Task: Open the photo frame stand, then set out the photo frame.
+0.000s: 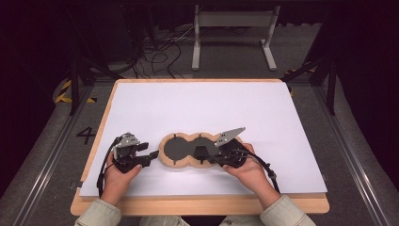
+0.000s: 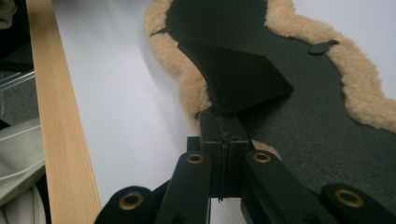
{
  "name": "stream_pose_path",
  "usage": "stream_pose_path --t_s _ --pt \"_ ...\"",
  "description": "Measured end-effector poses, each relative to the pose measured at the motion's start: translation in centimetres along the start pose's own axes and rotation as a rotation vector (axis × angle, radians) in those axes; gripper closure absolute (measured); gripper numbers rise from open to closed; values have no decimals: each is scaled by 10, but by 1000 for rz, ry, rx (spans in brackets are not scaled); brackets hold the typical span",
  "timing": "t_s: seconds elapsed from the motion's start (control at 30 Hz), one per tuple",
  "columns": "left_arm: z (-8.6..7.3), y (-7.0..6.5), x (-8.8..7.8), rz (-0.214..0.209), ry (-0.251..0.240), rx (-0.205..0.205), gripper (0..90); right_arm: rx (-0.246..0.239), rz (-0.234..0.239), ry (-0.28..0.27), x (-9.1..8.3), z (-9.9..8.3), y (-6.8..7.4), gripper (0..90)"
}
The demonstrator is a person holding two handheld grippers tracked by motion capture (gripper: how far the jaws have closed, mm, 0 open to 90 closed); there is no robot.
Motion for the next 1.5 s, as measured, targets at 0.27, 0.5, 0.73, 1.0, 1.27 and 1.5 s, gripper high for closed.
stream_pose_path --t_s 0.27,0.5,0.73,1.0,1.27,1.5 --pt "0 0 0 -1 0 2 430 22 -29 -50 -4 3 -4 900" --pt "0 0 -1 1 -4 0 429 9 -31 -28 -5 2 -3 900" --pt "2 1 -2 -9 -19 -16 425 -37 -76 -6 -22 2 -5 863" --pt "6 -4 -4 -30 -36 -18 423 -48 -113 -21 -41 6 -7 746" --pt "7 -6 -5 -26 -38 -24 419 -25 -145 -39 -55 8 -12 638" --pt "7 -6 -6 -20 -26 -19 416 30 -174 -53 -68 5 -24 576"
Point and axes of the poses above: each handheld gripper's, and its own axes: x roughly forward along the jaws, z roughly out of its top, y roughly to its left, the point moved 7 cm from there along x, roughly forward along the jaws, and after that the axes turned 4 degrees about -y, right-handed, at the moved point
